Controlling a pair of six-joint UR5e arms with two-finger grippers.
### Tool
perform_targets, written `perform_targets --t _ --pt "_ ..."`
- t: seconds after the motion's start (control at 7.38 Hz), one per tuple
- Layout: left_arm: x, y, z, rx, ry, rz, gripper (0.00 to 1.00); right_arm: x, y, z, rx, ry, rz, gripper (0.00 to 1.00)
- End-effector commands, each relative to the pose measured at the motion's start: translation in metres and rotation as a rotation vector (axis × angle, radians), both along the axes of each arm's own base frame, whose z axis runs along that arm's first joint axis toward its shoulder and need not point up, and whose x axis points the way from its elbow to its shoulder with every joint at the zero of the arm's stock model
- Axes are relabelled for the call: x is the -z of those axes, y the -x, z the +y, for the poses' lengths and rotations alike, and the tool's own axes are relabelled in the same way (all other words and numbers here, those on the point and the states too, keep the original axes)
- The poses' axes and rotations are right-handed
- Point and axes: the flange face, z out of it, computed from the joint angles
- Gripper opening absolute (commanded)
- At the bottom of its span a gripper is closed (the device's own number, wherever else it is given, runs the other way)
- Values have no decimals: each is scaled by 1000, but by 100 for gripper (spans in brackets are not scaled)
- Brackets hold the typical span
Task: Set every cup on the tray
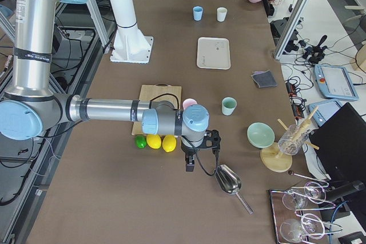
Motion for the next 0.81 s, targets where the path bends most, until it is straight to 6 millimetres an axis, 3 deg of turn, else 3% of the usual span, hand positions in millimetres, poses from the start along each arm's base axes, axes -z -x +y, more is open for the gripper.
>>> perform_targets --t 0.0,0.68 --pt "0 -2 6 -7 -4 -7 98 1 -1 0 -1 -2 0 100" --pt "13 -2 12 -6 -31 -2 98 4 0 -1 0 -8 3 100"
